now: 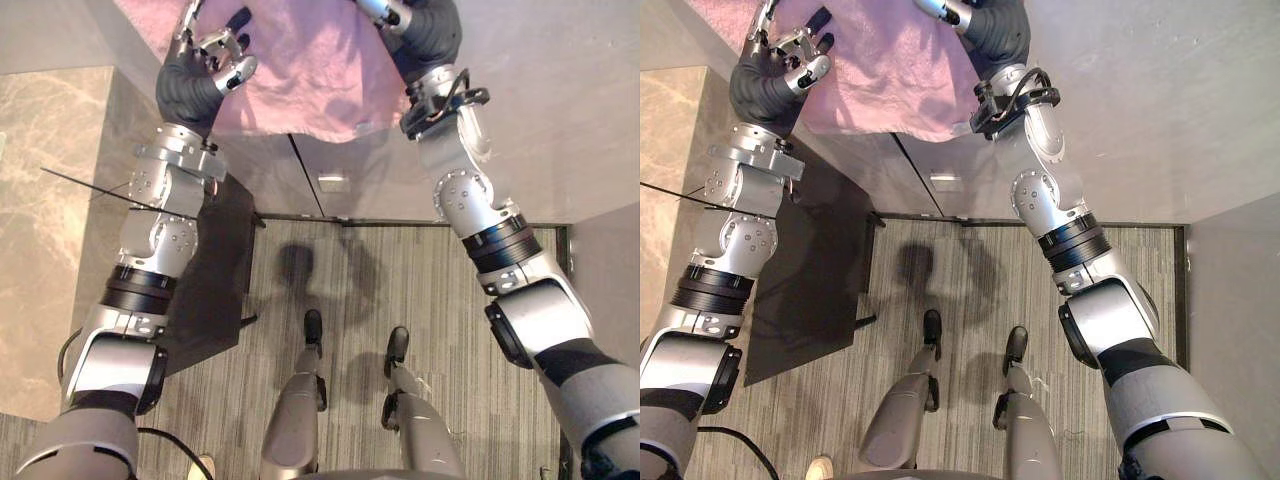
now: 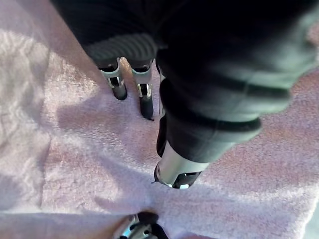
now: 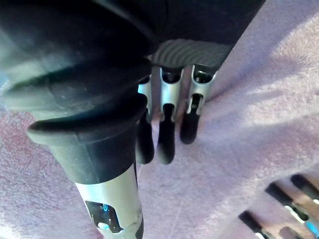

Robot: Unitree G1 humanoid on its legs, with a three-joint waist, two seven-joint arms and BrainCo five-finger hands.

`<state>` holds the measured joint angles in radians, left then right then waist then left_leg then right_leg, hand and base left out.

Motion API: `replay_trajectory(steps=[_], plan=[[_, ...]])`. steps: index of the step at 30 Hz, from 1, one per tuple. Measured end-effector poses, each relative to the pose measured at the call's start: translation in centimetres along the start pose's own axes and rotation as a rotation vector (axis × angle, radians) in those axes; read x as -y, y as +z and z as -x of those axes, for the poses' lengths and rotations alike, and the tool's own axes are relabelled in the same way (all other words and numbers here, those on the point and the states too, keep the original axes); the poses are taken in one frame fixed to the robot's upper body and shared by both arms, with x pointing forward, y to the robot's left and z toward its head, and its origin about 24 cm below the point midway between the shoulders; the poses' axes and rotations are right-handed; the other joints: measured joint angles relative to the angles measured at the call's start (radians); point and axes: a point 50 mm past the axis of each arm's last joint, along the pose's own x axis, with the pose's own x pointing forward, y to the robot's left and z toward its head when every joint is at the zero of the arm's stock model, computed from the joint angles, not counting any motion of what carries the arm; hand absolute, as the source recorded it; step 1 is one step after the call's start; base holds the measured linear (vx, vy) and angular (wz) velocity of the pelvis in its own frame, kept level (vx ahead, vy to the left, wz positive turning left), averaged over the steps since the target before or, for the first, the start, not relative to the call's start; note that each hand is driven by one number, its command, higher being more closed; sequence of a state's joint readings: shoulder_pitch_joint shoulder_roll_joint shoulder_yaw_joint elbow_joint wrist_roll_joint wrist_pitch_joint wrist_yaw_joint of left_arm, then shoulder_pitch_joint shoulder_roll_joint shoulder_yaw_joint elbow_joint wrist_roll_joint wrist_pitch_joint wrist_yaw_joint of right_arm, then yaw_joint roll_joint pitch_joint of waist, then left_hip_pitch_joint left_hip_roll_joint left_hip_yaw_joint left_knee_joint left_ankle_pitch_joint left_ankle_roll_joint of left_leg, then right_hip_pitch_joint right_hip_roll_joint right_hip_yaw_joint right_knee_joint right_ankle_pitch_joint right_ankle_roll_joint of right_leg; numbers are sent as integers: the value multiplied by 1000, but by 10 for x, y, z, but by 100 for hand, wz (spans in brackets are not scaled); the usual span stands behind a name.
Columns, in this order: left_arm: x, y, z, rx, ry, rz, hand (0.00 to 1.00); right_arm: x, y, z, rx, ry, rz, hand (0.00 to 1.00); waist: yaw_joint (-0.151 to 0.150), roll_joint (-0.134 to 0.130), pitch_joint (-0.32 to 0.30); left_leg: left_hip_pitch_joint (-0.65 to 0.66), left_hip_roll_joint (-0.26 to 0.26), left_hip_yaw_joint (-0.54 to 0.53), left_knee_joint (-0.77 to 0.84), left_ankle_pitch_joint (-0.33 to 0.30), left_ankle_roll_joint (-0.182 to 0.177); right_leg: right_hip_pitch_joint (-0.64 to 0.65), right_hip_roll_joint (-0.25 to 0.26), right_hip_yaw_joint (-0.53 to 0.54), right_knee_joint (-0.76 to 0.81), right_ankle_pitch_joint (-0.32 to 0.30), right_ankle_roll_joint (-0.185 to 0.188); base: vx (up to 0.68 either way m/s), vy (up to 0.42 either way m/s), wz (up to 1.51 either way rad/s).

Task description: Organize washtable

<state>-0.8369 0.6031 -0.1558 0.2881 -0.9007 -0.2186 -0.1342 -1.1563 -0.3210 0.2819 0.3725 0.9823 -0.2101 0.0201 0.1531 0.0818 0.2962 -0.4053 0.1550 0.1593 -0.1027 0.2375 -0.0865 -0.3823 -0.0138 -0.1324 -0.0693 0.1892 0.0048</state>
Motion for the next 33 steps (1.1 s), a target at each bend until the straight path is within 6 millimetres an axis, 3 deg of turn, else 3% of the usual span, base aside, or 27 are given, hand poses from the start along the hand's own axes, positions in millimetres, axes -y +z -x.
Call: replay_trajectory(steps=[6,10,18,20,23,26,28,33], plan=[[-9,-1,-1,-18,43,-3,0,3,26,-2,123,-13,-25,0,-6,-2,10,-2,2,35,0,1,1,-22,1,27,0,13,-2,-26,9,-15],[-26,2,2,-5,125,-7,0,5,29,-2,147,-21,-31,0,-29,-3,11,0,3,39,0,1,1,-22,3,32,0,17,-3,1,1,-5],[-55,10,12,27,285,4,0,26,39,7,191,-111,-43,0,-36,-15,20,23,6,51,0,1,1,-8,9,52,-4,22,-4,-1,-2,-7],[-64,9,21,29,321,5,0,42,29,23,159,-168,-41,0,-43,-24,25,38,8,50,0,0,1,10,10,54,-8,21,-4,0,-1,2],[-83,1,53,0,411,-4,0,69,7,64,86,-288,-45,0,-55,-27,26,39,4,44,0,0,1,17,7,53,-20,20,-2,-2,4,3],[-92,-15,101,-88,475,-18,0,99,-14,119,-9,-454,-32,0,-57,-27,26,48,5,40,5,-3,-2,28,8,51,-26,21,-1,0,0,0],[-91,-29,137,-169,488,-5,0,112,-23,155,-49,-558,-40,0,-58,-27,26,65,5,39,6,-8,-4,45,8,50,-27,20,0,0,0,0],[-69,-63,207,-341,499,111,0,115,-33,222,-83,-692,-53,0,-58,-33,22,91,4,34,5,-26,-5,72,7,50,-28,5,9,-13,2,1]])
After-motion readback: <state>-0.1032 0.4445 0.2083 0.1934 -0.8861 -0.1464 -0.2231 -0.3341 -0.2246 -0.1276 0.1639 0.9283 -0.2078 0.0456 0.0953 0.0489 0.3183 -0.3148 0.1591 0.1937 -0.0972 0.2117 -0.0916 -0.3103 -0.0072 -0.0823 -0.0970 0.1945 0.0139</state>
